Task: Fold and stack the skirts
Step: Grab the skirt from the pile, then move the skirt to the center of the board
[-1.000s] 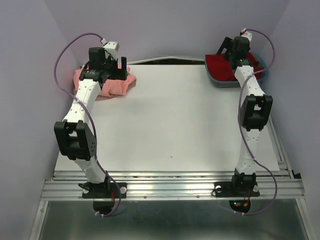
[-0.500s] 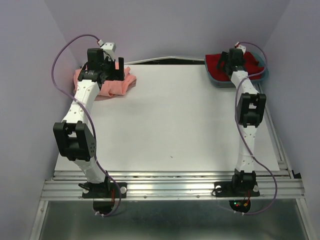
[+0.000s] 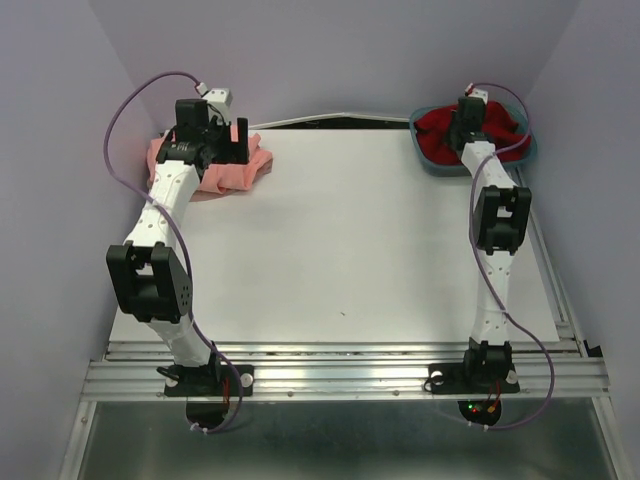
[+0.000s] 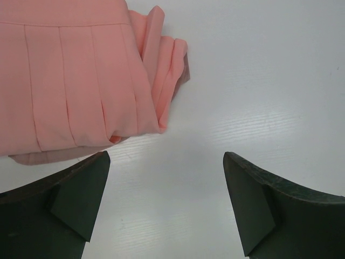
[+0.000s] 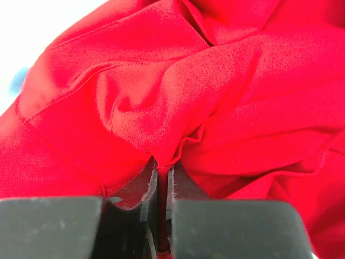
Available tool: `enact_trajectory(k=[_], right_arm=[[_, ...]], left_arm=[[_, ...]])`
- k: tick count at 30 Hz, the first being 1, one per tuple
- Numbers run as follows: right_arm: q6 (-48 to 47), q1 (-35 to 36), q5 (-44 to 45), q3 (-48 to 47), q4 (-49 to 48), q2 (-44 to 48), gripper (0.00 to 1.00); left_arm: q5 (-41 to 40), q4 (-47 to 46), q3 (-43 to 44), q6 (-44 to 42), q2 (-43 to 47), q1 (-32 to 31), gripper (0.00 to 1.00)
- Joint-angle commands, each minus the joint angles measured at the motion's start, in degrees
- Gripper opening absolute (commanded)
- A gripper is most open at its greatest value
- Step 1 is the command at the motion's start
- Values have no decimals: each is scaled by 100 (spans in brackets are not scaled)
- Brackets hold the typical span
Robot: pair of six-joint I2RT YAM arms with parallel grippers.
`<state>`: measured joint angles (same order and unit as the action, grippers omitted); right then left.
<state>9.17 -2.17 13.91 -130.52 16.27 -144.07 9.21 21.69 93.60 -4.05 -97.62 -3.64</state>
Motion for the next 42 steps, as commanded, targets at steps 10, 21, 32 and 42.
enact_trajectory(k=[10,21,32,42], right_arm=[[-284,-64,-292,-202,-1863,1907,1],[198,-64,-1003,-167,-3024,3155,1],[1157,146,-3024,965,-2744,4413,1],[1017,876,-4818,3383,-2060,5231,1]], left_arm=[[722,-95,18,273,174,30,99],[758,-148,412,248,77,30,99],[1003,-209,651,-7,287,91,99],[1434,-253,-113,-376,894,223,99]])
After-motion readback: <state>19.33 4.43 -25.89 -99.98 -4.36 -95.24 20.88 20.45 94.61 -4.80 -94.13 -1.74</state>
